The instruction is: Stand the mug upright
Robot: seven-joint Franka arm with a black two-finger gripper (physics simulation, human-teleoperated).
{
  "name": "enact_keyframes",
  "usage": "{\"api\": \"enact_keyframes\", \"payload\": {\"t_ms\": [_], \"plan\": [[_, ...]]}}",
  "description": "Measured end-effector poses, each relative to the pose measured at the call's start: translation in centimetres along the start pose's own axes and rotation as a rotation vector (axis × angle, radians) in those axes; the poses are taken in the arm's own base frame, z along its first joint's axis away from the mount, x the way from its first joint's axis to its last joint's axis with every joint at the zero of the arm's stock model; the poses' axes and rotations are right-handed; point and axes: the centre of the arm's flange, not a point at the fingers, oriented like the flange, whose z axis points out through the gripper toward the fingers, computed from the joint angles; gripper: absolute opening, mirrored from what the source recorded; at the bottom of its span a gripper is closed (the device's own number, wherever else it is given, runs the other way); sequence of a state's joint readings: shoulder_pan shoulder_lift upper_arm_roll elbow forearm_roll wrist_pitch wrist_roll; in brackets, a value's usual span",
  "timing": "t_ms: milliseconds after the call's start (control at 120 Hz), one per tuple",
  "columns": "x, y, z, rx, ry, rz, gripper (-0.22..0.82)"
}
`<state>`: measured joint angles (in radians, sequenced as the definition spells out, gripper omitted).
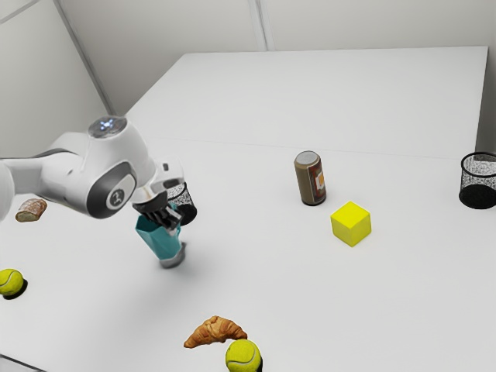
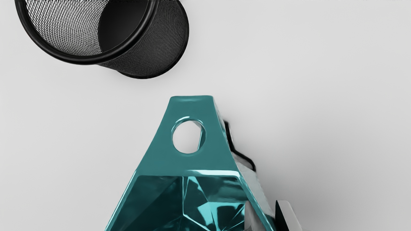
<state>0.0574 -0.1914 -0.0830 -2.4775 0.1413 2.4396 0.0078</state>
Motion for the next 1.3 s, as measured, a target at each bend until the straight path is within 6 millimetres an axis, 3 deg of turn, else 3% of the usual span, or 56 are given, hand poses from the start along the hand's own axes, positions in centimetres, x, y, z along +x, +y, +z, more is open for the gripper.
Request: {"api": "enact_keyframes", "payload": {"t_ms": [867,1100,1300], "plan": [[0.4,0.6,3.2,0.019,0.011,-0.129,-0.17],[0.5,0.8,2.5,0.010,0.027,-0.138,0.17],[0.9,0.7,0.4,0.010,0.070,-0.141,0.41]]}}
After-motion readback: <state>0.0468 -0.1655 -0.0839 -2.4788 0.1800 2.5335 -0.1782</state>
